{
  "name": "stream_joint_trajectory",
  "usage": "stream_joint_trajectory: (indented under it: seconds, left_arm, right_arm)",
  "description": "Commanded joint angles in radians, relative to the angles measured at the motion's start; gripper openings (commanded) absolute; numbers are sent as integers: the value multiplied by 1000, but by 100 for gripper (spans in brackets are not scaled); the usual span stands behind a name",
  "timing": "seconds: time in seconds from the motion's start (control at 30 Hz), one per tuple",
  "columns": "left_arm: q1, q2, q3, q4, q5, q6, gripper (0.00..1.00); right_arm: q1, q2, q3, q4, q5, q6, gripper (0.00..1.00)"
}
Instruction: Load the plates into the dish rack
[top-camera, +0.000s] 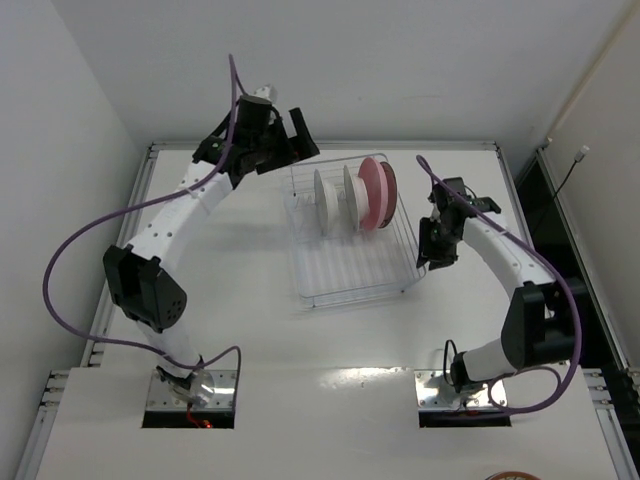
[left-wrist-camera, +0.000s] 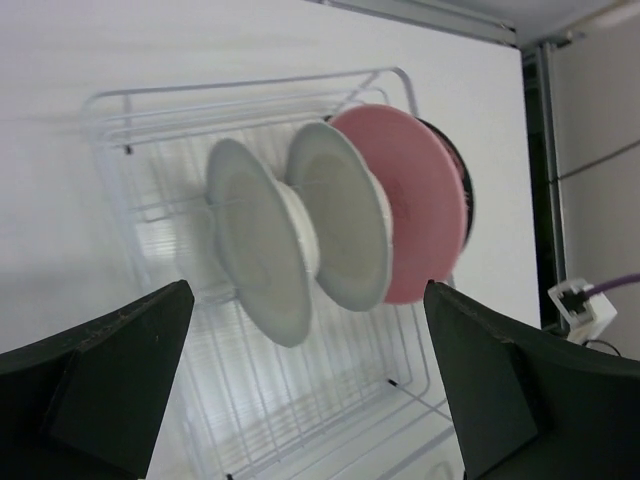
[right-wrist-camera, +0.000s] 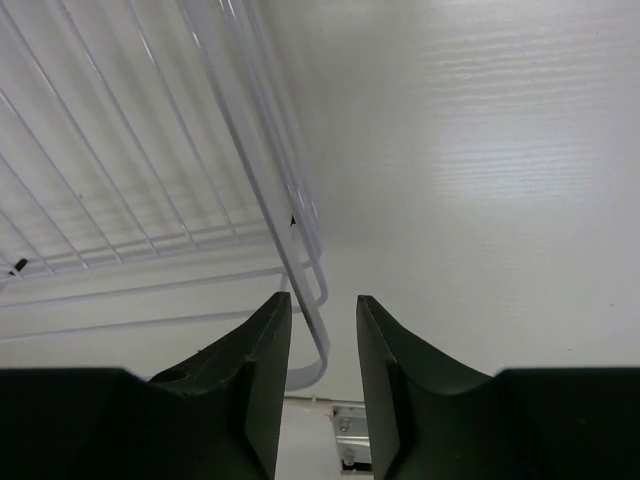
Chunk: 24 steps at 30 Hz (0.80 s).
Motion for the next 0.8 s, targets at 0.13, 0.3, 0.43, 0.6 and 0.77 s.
stream_joint_trajectory:
  seconds: [0.13, 0.3, 0.43, 0.6, 0.77]
  left_arm:
    - [99, -147, -141, 2, -38, 11, 100]
    - [109, -198, -218, -22, -102, 2, 100]
    - [109, -222, -241, -48, -160, -7, 100]
    - [109, -231, -264, -68, -205, -16, 100]
    - [109, -251, -296, -96, -252, -16, 100]
  right_arm:
    - [6, 30, -47, 70, -9, 21, 11]
    - [39, 21, -67, 89, -55, 51, 0]
    - [91, 12, -67, 89, -67, 75, 0]
    - [113, 12, -57, 61, -67, 113, 0]
    - [133, -25, -68, 50, -77, 177, 5]
